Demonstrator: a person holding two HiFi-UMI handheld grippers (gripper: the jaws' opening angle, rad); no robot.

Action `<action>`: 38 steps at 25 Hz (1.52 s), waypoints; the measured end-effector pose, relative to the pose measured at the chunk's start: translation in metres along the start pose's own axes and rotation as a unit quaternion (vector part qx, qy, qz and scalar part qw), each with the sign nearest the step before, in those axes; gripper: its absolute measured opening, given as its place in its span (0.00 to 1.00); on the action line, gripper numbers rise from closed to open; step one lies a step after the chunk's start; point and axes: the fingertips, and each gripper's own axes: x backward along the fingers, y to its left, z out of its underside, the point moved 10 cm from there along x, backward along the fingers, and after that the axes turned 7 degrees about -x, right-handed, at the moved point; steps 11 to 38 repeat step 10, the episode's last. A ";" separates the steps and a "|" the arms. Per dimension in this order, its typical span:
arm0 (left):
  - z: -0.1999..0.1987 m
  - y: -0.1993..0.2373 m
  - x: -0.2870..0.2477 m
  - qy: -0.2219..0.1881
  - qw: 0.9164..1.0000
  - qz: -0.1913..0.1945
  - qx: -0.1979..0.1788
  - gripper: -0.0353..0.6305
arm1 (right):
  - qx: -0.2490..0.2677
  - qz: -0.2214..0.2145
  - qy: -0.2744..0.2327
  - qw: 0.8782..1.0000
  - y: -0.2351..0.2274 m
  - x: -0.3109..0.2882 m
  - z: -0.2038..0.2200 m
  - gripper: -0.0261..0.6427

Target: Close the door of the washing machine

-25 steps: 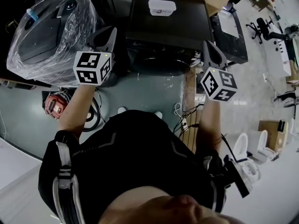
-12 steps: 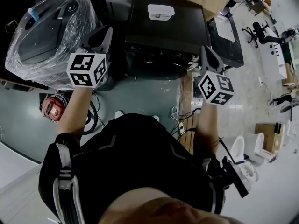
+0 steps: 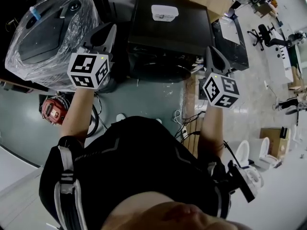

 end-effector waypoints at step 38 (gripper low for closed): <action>0.005 -0.007 0.012 0.000 1.000 0.009 0.017 0.06 | -0.009 0.002 -0.006 1.000 0.005 0.004 -0.001 0.05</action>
